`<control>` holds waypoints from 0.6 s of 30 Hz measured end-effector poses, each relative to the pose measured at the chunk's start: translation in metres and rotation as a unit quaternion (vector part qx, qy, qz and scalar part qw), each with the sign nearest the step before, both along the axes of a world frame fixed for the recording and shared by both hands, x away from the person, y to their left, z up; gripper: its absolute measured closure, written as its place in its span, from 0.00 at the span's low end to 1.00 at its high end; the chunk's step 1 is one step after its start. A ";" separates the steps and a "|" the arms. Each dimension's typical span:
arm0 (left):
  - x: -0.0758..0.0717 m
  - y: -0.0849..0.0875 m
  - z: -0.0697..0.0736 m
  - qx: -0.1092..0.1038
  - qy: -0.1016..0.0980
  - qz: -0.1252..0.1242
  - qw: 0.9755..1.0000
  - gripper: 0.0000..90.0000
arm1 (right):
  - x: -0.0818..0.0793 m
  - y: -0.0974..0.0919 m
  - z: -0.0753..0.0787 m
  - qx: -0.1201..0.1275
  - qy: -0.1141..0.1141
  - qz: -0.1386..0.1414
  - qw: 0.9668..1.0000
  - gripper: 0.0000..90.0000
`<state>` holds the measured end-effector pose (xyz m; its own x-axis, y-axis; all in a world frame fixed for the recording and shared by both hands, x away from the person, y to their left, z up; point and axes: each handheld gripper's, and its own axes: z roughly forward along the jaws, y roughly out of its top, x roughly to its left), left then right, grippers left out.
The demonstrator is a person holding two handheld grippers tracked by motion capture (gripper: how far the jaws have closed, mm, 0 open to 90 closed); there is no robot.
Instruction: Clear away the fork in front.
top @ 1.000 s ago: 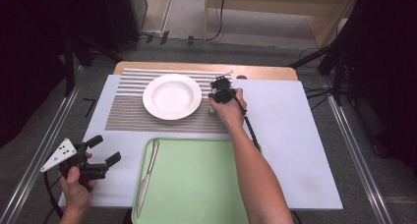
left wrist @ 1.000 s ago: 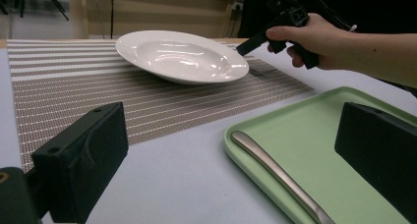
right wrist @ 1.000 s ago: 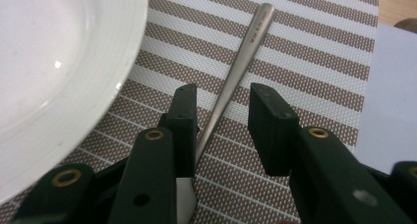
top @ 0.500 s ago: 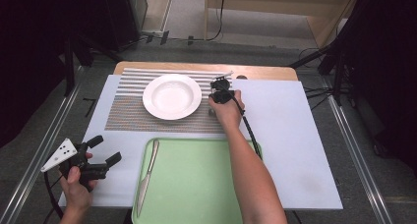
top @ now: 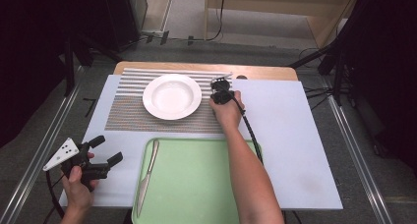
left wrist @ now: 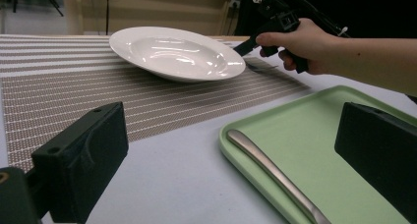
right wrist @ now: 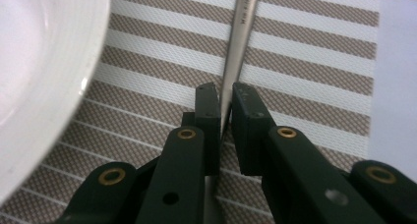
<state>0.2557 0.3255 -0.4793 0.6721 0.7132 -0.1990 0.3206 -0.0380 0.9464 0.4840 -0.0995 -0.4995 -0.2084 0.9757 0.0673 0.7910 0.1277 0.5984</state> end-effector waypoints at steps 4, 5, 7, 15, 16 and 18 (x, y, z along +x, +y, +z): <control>0.001 0.002 0.000 0.002 0.000 0.003 1.000 0.00 | -0.005 -0.007 0.001 -0.023 0.003 0.008 1.000 0.92; 0.001 0.002 -0.001 0.006 -0.001 0.008 1.000 0.00 | -0.007 -0.008 0.001 -0.023 0.003 0.008 1.000 0.92; 0.000 0.003 0.000 0.007 -0.006 0.016 1.000 0.00 | -0.008 -0.010 0.001 -0.021 0.012 0.010 1.000 0.92; -0.001 0.000 0.002 0.014 -0.006 0.012 1.000 0.00 | -0.005 -0.011 0.002 -0.011 0.023 0.009 1.000 0.91; -0.001 0.000 0.002 0.013 -0.007 0.010 1.000 0.00 | -0.004 -0.012 0.002 -0.012 0.024 0.012 1.000 0.91; -0.002 -0.002 0.002 0.019 -0.010 0.012 1.000 0.00 | -0.004 -0.014 0.002 0.000 0.027 0.007 1.000 0.92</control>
<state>0.2534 0.3235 -0.4770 0.6581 0.7359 -0.1592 0.3037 -0.0659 0.9505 0.4799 -0.1138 -0.4976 -0.2184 0.9726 0.0795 0.8199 0.1387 0.5555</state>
